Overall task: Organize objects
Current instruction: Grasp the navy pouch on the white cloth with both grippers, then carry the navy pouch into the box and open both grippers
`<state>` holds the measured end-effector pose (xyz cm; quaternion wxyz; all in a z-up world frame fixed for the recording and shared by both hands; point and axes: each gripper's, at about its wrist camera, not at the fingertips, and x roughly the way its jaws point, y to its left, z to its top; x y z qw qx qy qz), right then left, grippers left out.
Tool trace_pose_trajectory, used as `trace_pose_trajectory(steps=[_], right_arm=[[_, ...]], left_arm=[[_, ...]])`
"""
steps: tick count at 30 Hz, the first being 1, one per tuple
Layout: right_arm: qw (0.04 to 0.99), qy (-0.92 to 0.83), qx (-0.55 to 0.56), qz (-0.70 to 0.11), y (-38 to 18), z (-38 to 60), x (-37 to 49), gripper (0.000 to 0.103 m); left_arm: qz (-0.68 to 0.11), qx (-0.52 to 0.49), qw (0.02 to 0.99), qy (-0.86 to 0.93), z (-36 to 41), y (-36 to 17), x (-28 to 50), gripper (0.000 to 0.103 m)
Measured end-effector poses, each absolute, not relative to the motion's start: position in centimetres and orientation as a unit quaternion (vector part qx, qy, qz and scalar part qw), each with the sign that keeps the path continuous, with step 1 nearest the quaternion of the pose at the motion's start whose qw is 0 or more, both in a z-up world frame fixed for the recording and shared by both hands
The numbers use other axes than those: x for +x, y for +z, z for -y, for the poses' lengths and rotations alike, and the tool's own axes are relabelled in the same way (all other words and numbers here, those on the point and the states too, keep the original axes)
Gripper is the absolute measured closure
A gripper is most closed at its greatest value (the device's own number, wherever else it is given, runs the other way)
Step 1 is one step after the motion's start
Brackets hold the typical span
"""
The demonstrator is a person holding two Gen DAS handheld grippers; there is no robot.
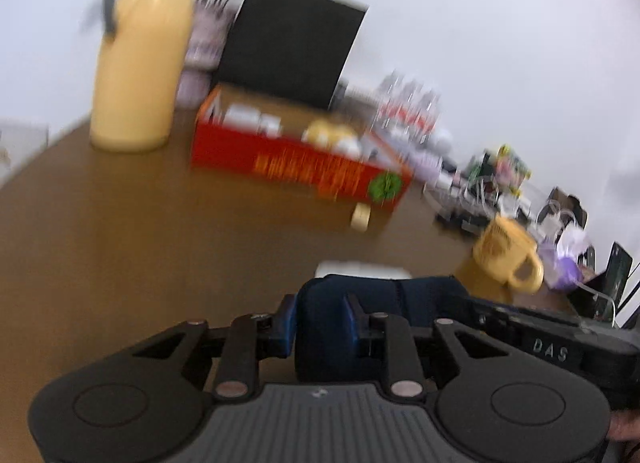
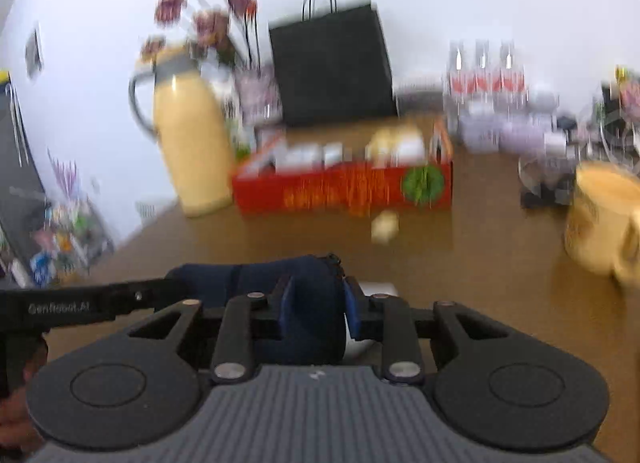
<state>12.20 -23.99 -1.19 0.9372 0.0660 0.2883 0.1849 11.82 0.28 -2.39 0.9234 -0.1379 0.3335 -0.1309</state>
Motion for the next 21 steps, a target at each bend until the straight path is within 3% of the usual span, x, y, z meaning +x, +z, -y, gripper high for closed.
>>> trace_pose_trajectory(steps=[4, 6, 7, 8, 9, 10, 13, 14, 17, 21], right_arm=[[0.920, 0.177, 0.083, -0.339, -4.1, 24.3, 11.0, 0.076], [0.917, 0.172, 0.091, -0.348, -4.7, 24.6, 10.8, 0.072], [0.917, 0.169, 0.096, -0.348, -4.8, 24.8, 10.7, 0.070], [0.918, 0.167, 0.100, -0.345, -4.8, 24.9, 10.4, 0.060], [0.919, 0.161, 0.101, -0.344, -4.7, 25.1, 10.3, 0.049], [0.920, 0.155, 0.101, -0.345, -4.5, 25.2, 10.1, 0.047], [0.915, 0.165, 0.108, -0.353, -4.8, 25.3, 9.8, 0.051], [0.910, 0.171, 0.115, -0.358, -5.0, 25.3, 9.8, 0.060], [0.909, 0.162, 0.123, -0.363, -5.5, 25.4, 9.9, 0.075], [0.925, 0.154, 0.108, -0.331, -2.7, 25.2, 11.6, 0.077]], left_arm=[[-0.358, -0.138, 0.914, -0.130, 0.0, -4.5, 10.9, 0.079], [-0.358, -0.126, 0.914, -0.140, 0.2, -4.4, 10.6, 0.076], [-0.357, -0.122, 0.915, -0.143, 0.3, -4.2, 10.5, 0.069], [-0.356, -0.121, 0.915, -0.147, 0.2, -4.0, 10.4, 0.059], [-0.357, -0.122, 0.914, -0.151, 0.1, -4.0, 10.1, 0.055], [-0.359, -0.123, 0.912, -0.156, 0.1, -4.1, 9.9, 0.055], [-0.383, -0.130, 0.898, -0.175, 0.2, -4.8, 9.9, 0.061], [-0.381, -0.137, 0.897, -0.175, 0.2, -4.9, 10.0, 0.065], [-0.366, -0.138, 0.904, -0.171, 0.0, -4.3, 10.3, 0.078], [-0.303, -0.140, 0.924, -0.186, -0.3, -0.6, 13.4, 0.079]])
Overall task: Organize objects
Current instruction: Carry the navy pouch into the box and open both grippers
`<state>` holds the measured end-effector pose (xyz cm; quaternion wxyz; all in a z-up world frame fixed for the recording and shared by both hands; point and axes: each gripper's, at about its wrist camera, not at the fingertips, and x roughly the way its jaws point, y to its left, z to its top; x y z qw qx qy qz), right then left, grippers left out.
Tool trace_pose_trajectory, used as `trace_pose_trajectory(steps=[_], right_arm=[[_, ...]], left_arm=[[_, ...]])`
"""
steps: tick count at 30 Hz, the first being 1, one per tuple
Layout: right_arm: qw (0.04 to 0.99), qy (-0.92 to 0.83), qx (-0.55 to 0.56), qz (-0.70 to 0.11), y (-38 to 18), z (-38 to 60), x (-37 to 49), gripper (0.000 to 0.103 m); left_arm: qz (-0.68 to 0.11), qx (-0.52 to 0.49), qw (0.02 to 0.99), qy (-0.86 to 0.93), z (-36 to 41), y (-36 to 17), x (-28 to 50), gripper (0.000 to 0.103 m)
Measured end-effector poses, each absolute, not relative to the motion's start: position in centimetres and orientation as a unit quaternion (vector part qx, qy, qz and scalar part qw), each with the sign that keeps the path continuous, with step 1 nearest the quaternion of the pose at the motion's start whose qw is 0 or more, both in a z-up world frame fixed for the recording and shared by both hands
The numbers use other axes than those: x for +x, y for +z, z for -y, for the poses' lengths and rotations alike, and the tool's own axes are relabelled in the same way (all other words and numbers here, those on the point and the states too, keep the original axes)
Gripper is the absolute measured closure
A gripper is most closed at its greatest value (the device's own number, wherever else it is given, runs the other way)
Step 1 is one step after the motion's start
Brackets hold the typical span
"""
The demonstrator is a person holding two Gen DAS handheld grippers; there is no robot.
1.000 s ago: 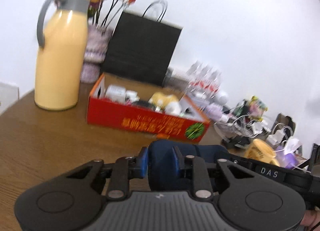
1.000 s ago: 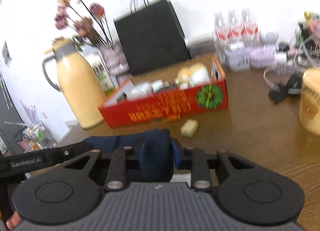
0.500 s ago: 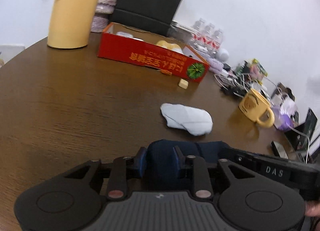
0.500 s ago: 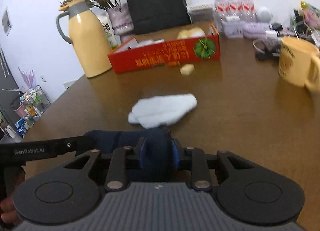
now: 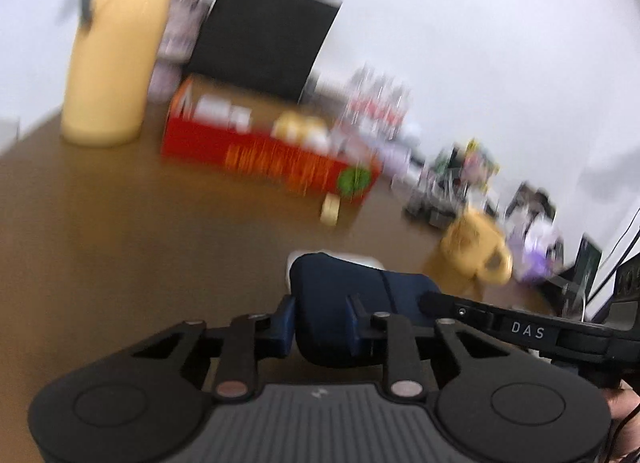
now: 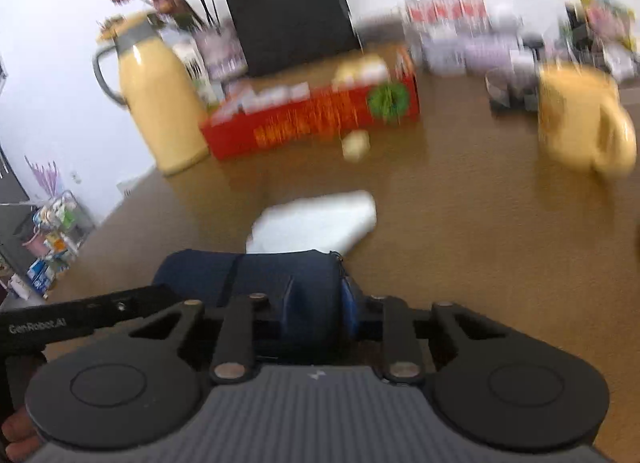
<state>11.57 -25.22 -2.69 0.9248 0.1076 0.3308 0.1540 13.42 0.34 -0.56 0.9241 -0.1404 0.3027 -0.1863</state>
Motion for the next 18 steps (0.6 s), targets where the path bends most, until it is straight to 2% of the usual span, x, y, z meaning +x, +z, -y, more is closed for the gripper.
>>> trace_pose_trajectory(steps=[5, 8, 12, 16, 18], right_arm=[[0.957, 0.160, 0.057, -0.236, 3.9, 23.8, 18.7, 0.077], [0.963, 0.149, 0.060, -0.216, 6.7, 23.4, 26.1, 0.077], [0.947, 0.144, 0.099, -0.268, 7.1, 22.9, 36.8, 0.078], [0.928, 0.137, 0.068, -0.339, 3.8, 20.1, 43.1, 0.078], [0.911, 0.138, 0.032, -0.388, 1.3, 18.6, 44.3, 0.071]], left_arm=[[-0.237, -0.128, 0.943, -0.194, -1.0, 4.5, 23.7, 0.079], [-0.251, -0.135, 0.940, -0.188, -1.2, 6.2, 31.8, 0.079], [-0.289, -0.126, 0.935, -0.163, -1.5, 5.1, 40.2, 0.079], [-0.371, -0.076, 0.916, -0.134, -1.2, 1.0, 43.9, 0.077], [-0.408, -0.065, 0.901, -0.131, -1.1, -1.1, 44.0, 0.077]])
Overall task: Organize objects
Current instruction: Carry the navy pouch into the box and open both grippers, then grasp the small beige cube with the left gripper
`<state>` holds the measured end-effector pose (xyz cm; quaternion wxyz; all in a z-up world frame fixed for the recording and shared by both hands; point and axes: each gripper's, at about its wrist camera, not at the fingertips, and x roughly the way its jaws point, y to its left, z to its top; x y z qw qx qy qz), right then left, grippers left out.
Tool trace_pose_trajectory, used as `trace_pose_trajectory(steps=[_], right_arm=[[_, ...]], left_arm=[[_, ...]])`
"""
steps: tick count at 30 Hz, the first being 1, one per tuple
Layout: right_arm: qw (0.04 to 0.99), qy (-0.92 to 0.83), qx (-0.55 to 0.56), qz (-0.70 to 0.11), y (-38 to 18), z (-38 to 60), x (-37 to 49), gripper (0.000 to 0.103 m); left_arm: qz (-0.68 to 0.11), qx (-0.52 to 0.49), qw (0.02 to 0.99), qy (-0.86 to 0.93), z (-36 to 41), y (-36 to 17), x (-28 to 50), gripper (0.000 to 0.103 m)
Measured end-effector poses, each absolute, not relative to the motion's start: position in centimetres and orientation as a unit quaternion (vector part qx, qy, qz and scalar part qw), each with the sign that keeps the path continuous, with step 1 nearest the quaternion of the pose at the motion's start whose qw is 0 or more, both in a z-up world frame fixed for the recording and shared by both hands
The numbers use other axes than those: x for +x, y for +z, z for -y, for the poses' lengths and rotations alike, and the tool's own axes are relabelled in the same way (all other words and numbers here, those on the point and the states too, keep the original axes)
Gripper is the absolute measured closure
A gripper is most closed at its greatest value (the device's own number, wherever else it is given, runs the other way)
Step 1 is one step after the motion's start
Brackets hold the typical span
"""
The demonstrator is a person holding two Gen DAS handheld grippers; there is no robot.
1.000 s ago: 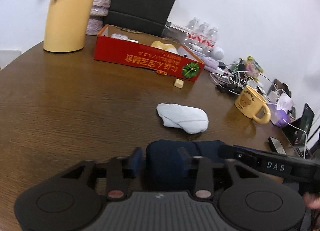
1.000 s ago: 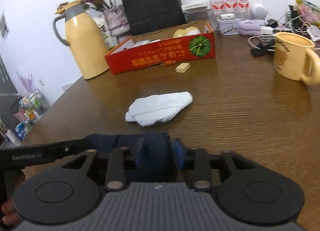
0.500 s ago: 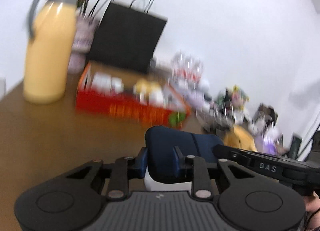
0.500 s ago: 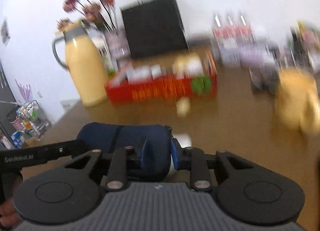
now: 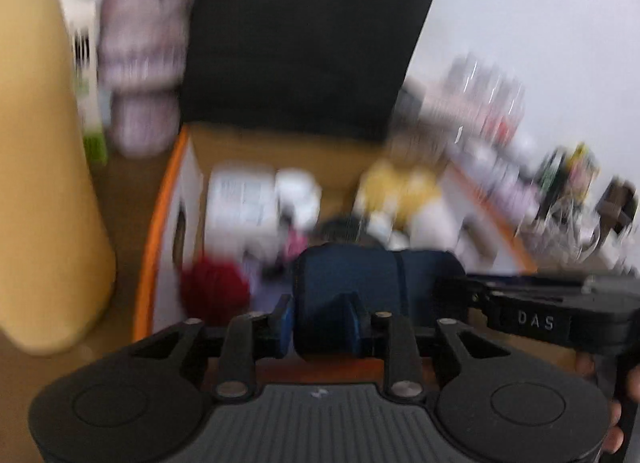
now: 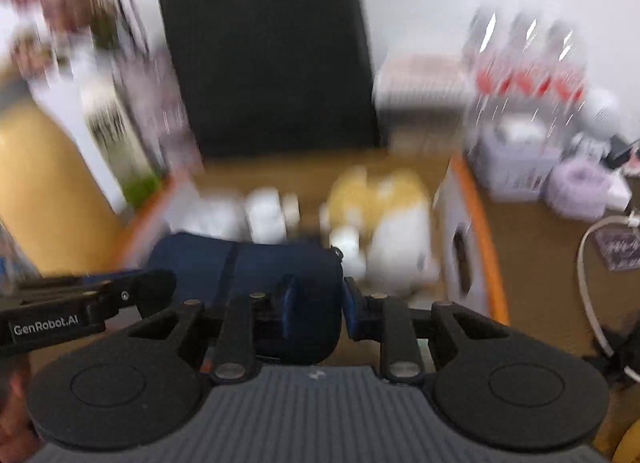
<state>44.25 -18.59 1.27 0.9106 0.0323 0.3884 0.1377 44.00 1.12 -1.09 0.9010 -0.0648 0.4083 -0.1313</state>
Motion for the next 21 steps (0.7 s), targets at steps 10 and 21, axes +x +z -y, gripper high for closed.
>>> trace_pose_trajectory(steps=[10, 21], right_arm=[[0.924, 0.150, 0.053, -0.346, 4.5, 20.8, 41.5, 0.036], [0.953, 0.143, 0.047, -0.261, 1.8, 23.8, 19.6, 0.013]], left_arm=[[-0.295, -0.063, 0.947, -0.115, -1.7, 5.5, 38.8, 0.047], [-0.296, -0.090, 0.936, -0.167, 0.3, 2.1, 17.2, 0.028]])
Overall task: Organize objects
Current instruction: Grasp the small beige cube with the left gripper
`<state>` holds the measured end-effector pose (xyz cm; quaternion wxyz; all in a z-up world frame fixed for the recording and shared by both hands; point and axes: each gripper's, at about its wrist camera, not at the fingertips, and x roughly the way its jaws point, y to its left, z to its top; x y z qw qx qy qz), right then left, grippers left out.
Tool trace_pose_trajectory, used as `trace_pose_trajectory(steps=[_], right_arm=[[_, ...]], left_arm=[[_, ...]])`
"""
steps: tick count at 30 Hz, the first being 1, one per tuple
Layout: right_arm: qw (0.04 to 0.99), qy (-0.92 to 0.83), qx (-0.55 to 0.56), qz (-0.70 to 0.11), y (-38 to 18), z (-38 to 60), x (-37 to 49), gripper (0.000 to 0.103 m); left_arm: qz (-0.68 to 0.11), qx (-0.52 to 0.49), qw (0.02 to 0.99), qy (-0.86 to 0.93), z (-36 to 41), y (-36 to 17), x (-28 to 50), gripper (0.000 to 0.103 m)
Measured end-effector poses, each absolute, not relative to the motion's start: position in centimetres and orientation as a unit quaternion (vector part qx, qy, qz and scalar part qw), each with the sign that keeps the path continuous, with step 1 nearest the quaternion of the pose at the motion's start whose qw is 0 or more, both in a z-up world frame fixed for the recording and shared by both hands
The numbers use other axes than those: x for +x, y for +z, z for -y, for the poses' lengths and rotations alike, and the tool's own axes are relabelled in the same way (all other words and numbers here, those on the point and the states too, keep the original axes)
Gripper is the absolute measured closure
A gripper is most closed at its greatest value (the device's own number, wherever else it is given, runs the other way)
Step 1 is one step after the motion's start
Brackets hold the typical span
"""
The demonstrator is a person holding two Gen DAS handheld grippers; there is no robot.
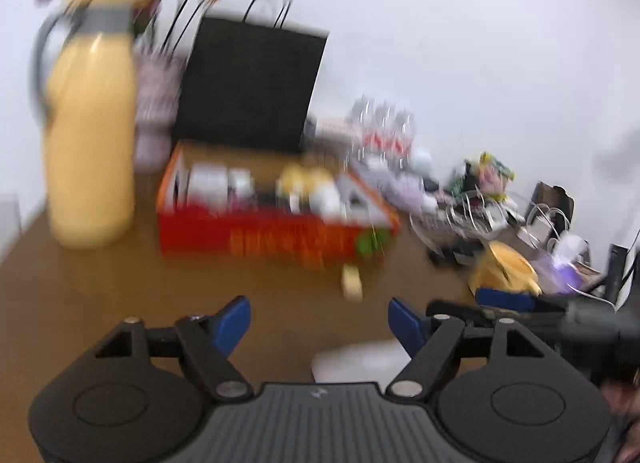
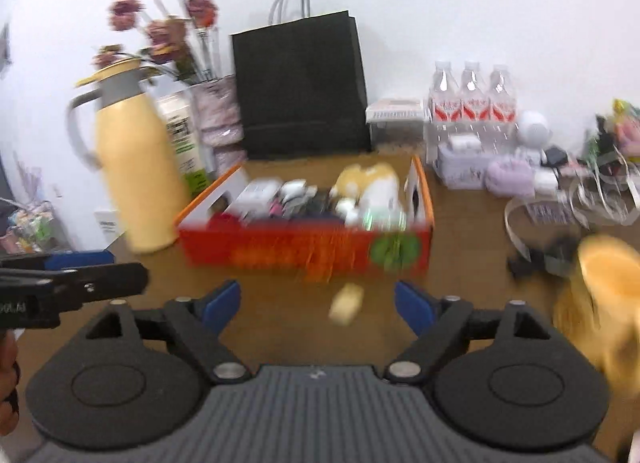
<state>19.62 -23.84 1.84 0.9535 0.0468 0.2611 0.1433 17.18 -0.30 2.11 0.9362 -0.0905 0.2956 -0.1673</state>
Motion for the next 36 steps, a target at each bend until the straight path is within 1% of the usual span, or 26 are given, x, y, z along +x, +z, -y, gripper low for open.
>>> trace_pose_trajectory(steps=[3, 4, 6, 8, 12, 16, 19, 21, 26, 31, 32, 33, 36], right_arm=[[0.945, 0.158, 0.044, -0.282, -0.7, 24.7, 13.2, 0.013], [0.942, 0.162, 0.041, -0.292, -1.1, 24.9, 11.4, 0.013], [0.935, 0.177, 0.030, -0.306, -1.2, 25.1, 8.6, 0.013], [0.934, 0.191, 0.030, -0.302, -0.7, 25.6, 6.5, 0.012], [0.943, 0.181, 0.023, -0.277, 0.4, 26.1, 5.3, 0.012], [0.946, 0.175, 0.034, -0.272, 1.0, 27.0, 5.7, 0.012], [0.949, 0.182, 0.042, -0.255, 1.7, 27.7, 5.0, 0.012], [0.951, 0.171, 0.054, -0.251, 1.4, 28.3, 5.6, 0.010], [0.950, 0.123, 0.062, -0.280, -2.0, 28.8, 9.6, 0.011], [0.953, 0.108, 0.047, -0.279, -3.6, 27.8, 15.8, 0.018], [0.953, 0.110, 0.046, -0.277, -3.6, 27.5, 17.5, 0.019], [0.953, 0.114, 0.045, -0.277, -3.5, 27.3, 18.8, 0.023], [0.957, 0.092, 0.048, -0.273, -3.1, 27.4, 23.0, 0.026]], left_arm=[[-0.323, -0.113, 0.926, -0.160, 0.0, 0.5, 12.6, 0.027], [-0.331, -0.113, 0.923, -0.161, 0.0, 0.3, 11.3, 0.026], [-0.348, -0.101, 0.919, -0.157, 0.2, -0.1, 9.3, 0.025], [-0.357, -0.082, 0.918, -0.152, 0.8, -0.5, 8.1, 0.025], [-0.355, -0.075, 0.921, -0.142, 1.6, -0.5, 7.7, 0.025], [-0.347, -0.049, 0.924, -0.155, 2.7, -0.2, 7.7, 0.024], [-0.338, -0.044, 0.924, -0.173, 3.2, -0.2, 8.6, 0.020], [-0.340, -0.037, 0.925, -0.165, 3.8, -0.9, 10.1, 0.020], [-0.321, -0.011, 0.937, -0.138, 5.1, -3.0, 14.0, 0.022], [-0.305, 0.002, 0.940, -0.151, 5.8, -4.0, 20.0, 0.023], [-0.304, 0.007, 0.940, -0.154, 6.1, -4.1, 21.5, 0.028], [-0.306, 0.007, 0.939, -0.159, 6.4, -4.1, 23.0, 0.029], [-0.320, 0.008, 0.928, -0.191, 7.9, -4.5, 27.9, 0.029]])
